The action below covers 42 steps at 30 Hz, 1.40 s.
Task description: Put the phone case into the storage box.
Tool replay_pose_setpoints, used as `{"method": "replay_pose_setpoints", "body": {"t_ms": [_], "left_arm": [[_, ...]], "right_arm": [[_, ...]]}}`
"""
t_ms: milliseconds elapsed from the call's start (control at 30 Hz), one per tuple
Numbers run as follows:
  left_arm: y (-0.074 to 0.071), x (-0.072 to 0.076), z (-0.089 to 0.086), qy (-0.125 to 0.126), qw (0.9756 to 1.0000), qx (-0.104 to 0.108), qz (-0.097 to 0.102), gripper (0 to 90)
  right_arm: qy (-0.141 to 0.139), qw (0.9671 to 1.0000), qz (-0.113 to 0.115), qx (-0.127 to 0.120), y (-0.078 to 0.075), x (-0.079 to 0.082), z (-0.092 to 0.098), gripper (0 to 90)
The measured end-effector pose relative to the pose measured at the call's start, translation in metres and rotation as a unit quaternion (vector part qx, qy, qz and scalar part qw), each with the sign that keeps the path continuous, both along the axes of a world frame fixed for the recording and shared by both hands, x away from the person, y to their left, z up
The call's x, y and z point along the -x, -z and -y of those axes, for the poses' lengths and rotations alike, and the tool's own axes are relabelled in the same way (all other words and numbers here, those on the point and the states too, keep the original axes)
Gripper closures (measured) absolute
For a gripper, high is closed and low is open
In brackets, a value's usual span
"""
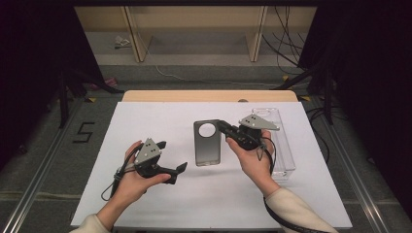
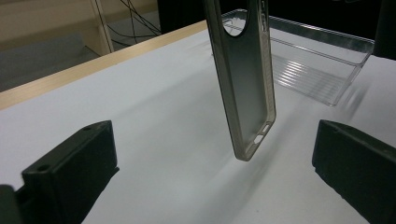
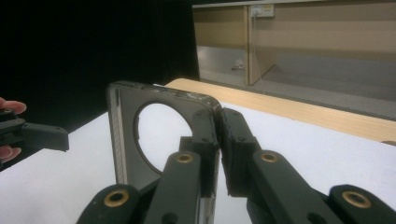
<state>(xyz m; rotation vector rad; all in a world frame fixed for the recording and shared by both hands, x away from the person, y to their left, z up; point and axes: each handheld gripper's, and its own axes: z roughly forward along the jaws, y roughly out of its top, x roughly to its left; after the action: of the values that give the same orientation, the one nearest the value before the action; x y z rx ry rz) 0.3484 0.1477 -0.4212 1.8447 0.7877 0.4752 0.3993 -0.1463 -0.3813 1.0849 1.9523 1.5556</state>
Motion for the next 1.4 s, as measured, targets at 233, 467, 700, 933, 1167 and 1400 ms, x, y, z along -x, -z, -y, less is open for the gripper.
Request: {"method": "replay_pose_setpoints", "body": {"t_ms": [233,467,700,933,1167,1400], "left_arm": [[0.0005,0.0012,-0.0021,-0.001,1.0,-0.001,0.0,0.0],[0.0004,0.0016,-0.0037,-0.002,1.0,0.0,0.002,0.0],[0.0011,0.0013,-0.0039,-0.002,1.0,-0.001,0.002,0.0],[0.0016,0.0014,-0.0039,-0.003,1.0,-0.001,0.003,0.0],[0.0021,0.0013,-0.0034,-0.004,1.0,-0.001,0.003,0.0],[0.0028,0.0009,-0.0039,-0.004,1.0,0.0,0.003,0.0]], "right_arm": [[0.003,1.0,0.0,-0.002,-0.0012,-0.0011,0.0022,85.5],[0.004,1.0,0.0,-0.004,-0.0023,-0.0013,0.0028,85.5],[0.006,1.0,0.0,-0.004,-0.0032,-0.0018,0.0041,85.5],[0.007,1.0,-0.002,-0.005,-0.0036,-0.0022,0.005,85.5],[0.008,0.9999,-0.001,-0.007,-0.0045,-0.0027,0.0059,85.5],[0.008,0.9999,-0.001,-0.009,-0.0054,-0.0028,0.0061,85.5]]}}
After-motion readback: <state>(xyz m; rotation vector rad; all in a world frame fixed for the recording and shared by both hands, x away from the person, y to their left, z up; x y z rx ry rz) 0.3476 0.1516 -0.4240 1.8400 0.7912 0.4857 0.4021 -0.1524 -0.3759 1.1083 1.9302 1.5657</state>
